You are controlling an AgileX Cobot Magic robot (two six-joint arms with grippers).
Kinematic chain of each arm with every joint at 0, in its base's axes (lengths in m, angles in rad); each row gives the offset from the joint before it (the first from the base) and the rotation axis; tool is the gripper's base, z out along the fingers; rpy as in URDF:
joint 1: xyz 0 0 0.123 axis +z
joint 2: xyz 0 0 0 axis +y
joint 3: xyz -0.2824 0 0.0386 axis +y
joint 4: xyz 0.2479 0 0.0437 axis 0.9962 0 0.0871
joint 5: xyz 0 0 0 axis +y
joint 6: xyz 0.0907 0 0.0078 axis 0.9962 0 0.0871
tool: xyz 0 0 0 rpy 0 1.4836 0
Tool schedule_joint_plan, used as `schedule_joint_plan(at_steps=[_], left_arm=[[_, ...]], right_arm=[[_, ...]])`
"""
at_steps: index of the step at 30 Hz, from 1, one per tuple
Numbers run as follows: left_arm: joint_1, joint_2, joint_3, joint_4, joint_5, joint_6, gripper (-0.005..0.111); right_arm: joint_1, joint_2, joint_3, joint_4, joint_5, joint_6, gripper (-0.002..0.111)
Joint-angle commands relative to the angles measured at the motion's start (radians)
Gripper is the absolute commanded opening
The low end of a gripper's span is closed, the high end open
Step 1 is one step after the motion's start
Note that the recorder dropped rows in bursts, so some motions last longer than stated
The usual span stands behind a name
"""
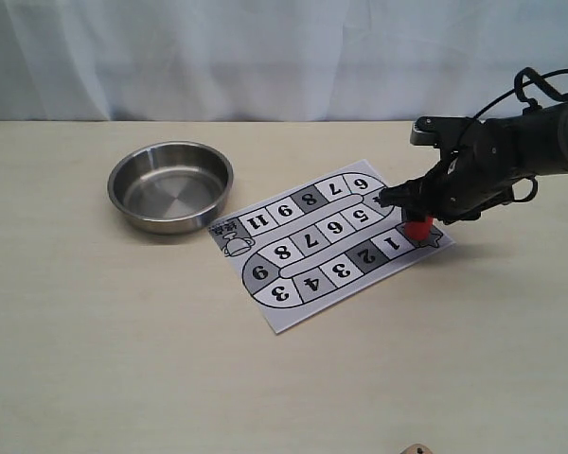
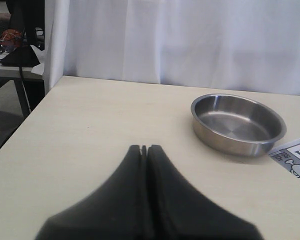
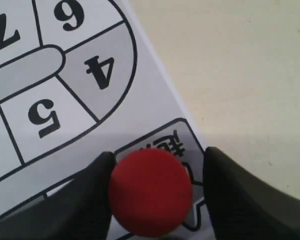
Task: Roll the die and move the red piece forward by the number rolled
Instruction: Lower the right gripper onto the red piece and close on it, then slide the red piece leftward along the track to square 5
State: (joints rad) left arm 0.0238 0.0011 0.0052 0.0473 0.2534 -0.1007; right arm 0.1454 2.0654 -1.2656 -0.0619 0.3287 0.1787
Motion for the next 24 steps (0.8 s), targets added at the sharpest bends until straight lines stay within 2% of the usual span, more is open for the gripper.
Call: schedule_joint_plan(at_steps=[1,4,5,10,15,19,24], left_arm=[[0.000,-0.001,-0.005,-0.001,-0.011,0.000,0.000],[0.000,-0.001,-0.005,0.001,-0.011,0.000,0.000],[0.000,-0.001,-0.005,0.001,-0.011,0.000,0.000],[0.000,-0.001,-0.005,0.003,-0.011,0.000,0.000],[0.000,-0.001,-0.005,0.003,-0.011,0.000,0.000],[0.000,-0.001,-0.005,0.003,-0.011,0.000,0.000],[0.000,-0.001,-0.005,0.001,-0.011,0.000,0.000]], right_arm=[[-0.003,-0.001,-0.002,-0.002,-0.024,-0.010,0.029],[-0.003,-0.001,-0.002,-0.002,-0.038,-0.010,0.007],[-0.003,-0.001,-0.002,-0.002,-0.038,-0.010,0.004],[0.000,-0.032,-0.002,-0.002,-0.010,-0.050,0.004],[0.054,-0.070,-0.002,-0.002,0.057,-0.179,0.004],[0.111,-0.078,-0.002,-0.002,0.070,-0.191,0.004],[0.126,-0.078,-0.002,-0.002,0.066,-0.184,0.004]])
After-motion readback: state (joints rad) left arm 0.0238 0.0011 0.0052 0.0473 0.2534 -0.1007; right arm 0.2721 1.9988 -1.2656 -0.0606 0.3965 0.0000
